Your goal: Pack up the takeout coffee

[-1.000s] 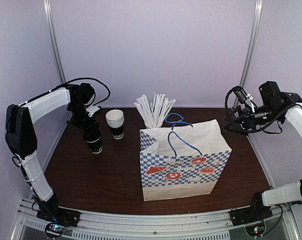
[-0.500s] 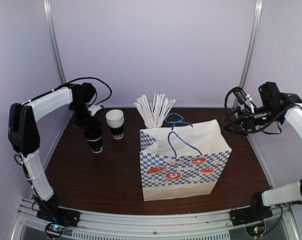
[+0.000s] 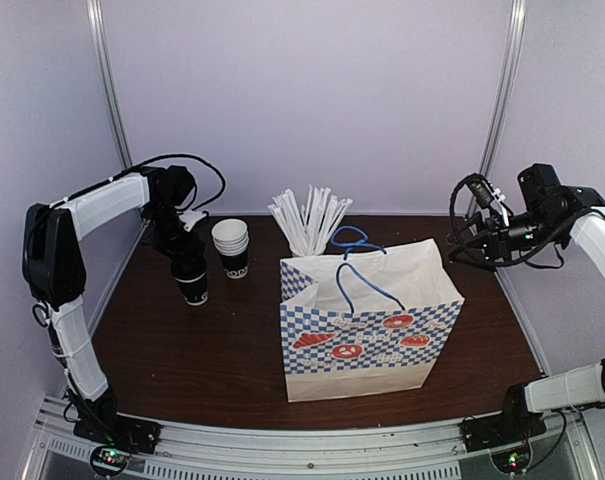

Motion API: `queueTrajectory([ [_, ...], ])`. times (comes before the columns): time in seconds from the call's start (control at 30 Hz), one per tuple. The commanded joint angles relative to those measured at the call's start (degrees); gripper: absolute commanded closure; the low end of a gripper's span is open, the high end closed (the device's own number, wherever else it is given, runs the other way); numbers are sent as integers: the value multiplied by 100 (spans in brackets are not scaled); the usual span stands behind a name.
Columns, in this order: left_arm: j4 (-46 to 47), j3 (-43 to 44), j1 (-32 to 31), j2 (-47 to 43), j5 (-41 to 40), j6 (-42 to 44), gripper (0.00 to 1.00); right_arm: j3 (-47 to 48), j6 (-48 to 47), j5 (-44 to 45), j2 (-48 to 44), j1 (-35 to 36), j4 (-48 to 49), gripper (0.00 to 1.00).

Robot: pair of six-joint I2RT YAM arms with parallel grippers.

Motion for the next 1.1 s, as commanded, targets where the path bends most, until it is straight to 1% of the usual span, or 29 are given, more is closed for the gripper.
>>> queueTrajectory([
  [0.0, -189, 226, 7, 139, 330, -131, 31, -83, 63, -95, -105, -25, 62, 27],
  [0.13, -312, 360, 7, -100, 457, -147, 39, -55, 79, -99, -125, -26, 57, 27],
  [0.17, -400, 452, 0, -177, 461, -314, 41, -30, 81, -101, -124, -25, 46, 27],
  [0.33, -686, 829, -233, -661, 453, -399, 43, 185, -15, -50, -123, -17, -182, 27],
  [0.4, -835, 1069, -409, -874, 403, -407, 43, 392, -161, 149, -106, 51, -397, 27],
  [0.53, -1073, 1554, -880, -1149, 304, -359, 43, 966, -405, 645, 40, 442, -823, 27],
  [0.7, -1115, 1900, -1342, -1463, 499, -512, 44, 1638, -507, 1114, 495, 1170, -1125, 27],
  [0.83, -865, 1811, -1666, -1801, 718, -571, 46, 2007, -382, 1498, 846, 1651, -1013, 27],
  [0.97, -664, 1694, -1838, -2121, 869, -644, 46, 2320, -205, 1906, 1232, 2119, -796, 28],
  [1.07, -516, 1601, -1898, -2354, 957, -678, 47, 2529, -37, 2107, 1586, 2522, -641, 33],
])
